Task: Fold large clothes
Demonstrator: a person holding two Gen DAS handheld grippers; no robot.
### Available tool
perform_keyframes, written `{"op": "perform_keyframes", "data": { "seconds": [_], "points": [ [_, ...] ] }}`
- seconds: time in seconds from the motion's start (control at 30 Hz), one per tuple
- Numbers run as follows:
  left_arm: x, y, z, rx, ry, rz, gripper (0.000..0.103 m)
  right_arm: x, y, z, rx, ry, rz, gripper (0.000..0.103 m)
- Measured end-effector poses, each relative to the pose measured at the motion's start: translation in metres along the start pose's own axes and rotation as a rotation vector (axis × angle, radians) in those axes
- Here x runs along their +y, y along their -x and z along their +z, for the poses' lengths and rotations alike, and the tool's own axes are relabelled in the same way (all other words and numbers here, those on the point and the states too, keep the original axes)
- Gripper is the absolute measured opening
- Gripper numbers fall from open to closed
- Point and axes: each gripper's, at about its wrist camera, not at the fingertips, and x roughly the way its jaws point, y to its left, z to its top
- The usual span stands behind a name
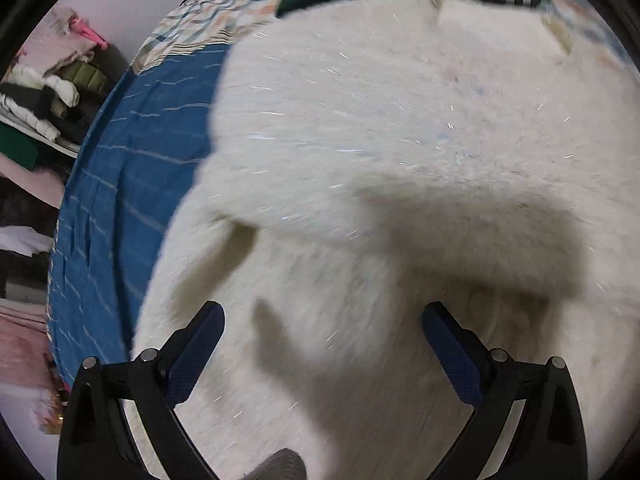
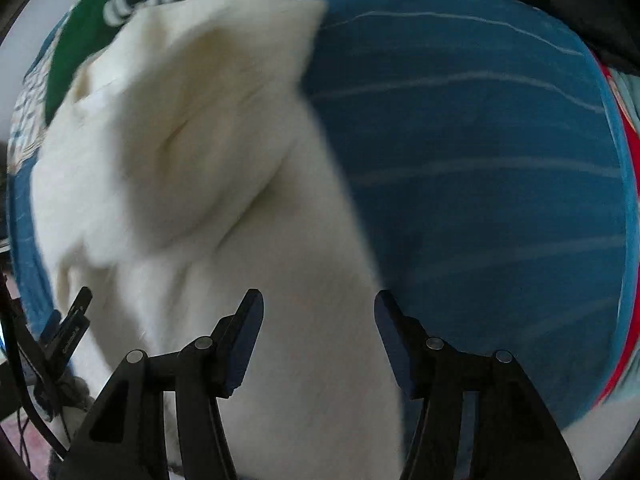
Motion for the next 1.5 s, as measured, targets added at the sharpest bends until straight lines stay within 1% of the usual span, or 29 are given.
{"op": "perform_keyframes", "data": {
  "seconds": [0.03,0.07,0.1,0.13,0.17,0.23,0.27,0.33,0.4,0.43,0.47,0.5,0.57,0.63,0.73,0.8,0.83,0.9,1.0,1.03,1.07,1.13,1.2,1.23,1.33,1.4,1.43,1.47,1.5],
  "points": [
    [-0.002,-0.001,0.001,-0.001,0.001,0.010,0.103,-0.002,-0.010,0.008,0.013,0.020,0.024,0.057],
    [-0.003,-0.003,0.002,-0.008,0.006,0.024,0.103,-0.003,-0.022,0.013,0.039,0.037,0.045,0.033],
    [-0.002,-0.004,0.002,-0.014,0.020,0.029,0.103,-0.004,-0.036,0.015,0.075,0.057,0.047,0.015],
    [-0.003,-0.003,0.000,-0.013,0.033,0.029,0.103,-0.006,-0.040,0.017,0.081,0.064,0.024,0.010],
    [-0.004,-0.002,-0.001,-0.012,0.041,0.029,0.103,-0.010,-0.038,0.014,0.064,0.054,0.038,0.007],
    [-0.007,0.001,-0.002,-0.014,0.045,0.032,0.103,-0.029,-0.026,0.007,0.015,0.015,0.027,0.006],
    [-0.008,0.001,-0.001,-0.015,0.043,0.037,0.103,-0.042,-0.023,0.002,0.002,-0.020,0.040,0.005],
    [-0.005,0.000,0.005,-0.024,0.039,0.053,0.103,-0.062,-0.033,-0.007,0.068,-0.062,0.111,0.005],
    [-0.007,0.002,0.005,-0.032,0.043,0.062,0.103,-0.062,-0.032,-0.007,0.091,-0.013,0.140,0.007],
    [-0.007,0.001,0.005,-0.033,0.054,0.064,0.103,-0.061,-0.030,-0.005,0.109,0.002,0.150,0.010],
    [-0.007,0.001,0.005,-0.033,0.065,0.063,0.103,-0.063,-0.025,-0.002,0.130,0.011,0.172,0.017],
    [-0.010,0.003,0.003,-0.034,0.076,0.061,0.103,-0.067,-0.017,0.003,0.138,0.014,0.203,0.020],
    [-0.008,0.003,0.004,-0.021,0.103,0.054,0.103,-0.077,0.001,0.015,0.118,0.010,0.250,0.040],
    [-0.006,0.005,0.004,0.001,0.132,0.054,0.103,-0.082,0.021,0.027,0.073,-0.019,0.300,0.043],
    [-0.002,0.014,0.004,0.052,0.201,0.101,0.103,-0.083,0.046,0.043,0.041,-0.044,0.461,0.044],
    [0.001,0.026,0.001,0.047,0.242,0.094,0.103,-0.070,0.058,0.058,0.065,-0.012,0.558,0.053],
    [0.002,0.035,-0.002,0.039,0.262,0.099,0.103,-0.084,0.067,0.078,0.084,0.006,0.589,0.057],
    [0.004,0.047,-0.007,0.031,0.285,0.119,0.103,-0.054,0.052,0.082,0.153,0.042,0.627,0.057],
    [0.005,0.055,-0.012,0.036,0.317,0.137,0.103,-0.021,0.019,0.077,0.210,0.052,0.606,0.057],
    [0.007,0.058,-0.011,0.039,0.328,0.142,0.103,0.003,0.006,0.076,0.209,0.060,0.584,0.039],
    [0.009,0.060,-0.010,0.038,0.341,0.137,0.103,0.010,0.005,0.077,0.176,0.074,0.564,0.005],
    [0.014,0.068,-0.006,0.025,0.367,0.125,0.103,0.028,0.018,0.081,0.093,0.127,0.529,0.005],
    [0.018,0.078,0.001,-0.006,0.387,0.110,0.103,0.036,0.058,0.079,-0.034,0.197,0.518,0.005],
    [0.019,0.084,0.006,-0.026,0.395,0.105,0.103,0.046,0.067,0.083,-0.069,0.210,0.524,0.005],
    [0.018,0.094,0.021,-0.075,0.407,0.092,0.103,0.044,0.105,0.089,-0.168,0.258,0.536,0.005],
    [0.013,0.091,0.031,-0.090,0.402,0.093,0.103,0.055,0.100,0.098,-0.165,0.314,0.480,0.005],
    [0.011,0.083,0.037,-0.085,0.383,0.104,0.103,0.052,0.085,0.108,-0.124,0.309,0.447,0.006],
    [0.007,0.074,0.042,-0.077,0.367,0.119,0.103,0.029,0.066,0.116,-0.063,0.293,0.408,0.014],
    [0.005,0.066,0.046,-0.065,0.353,0.132,0.103,0.022,0.044,0.119,0.017,0.267,0.343,0.019]
  ]
}}
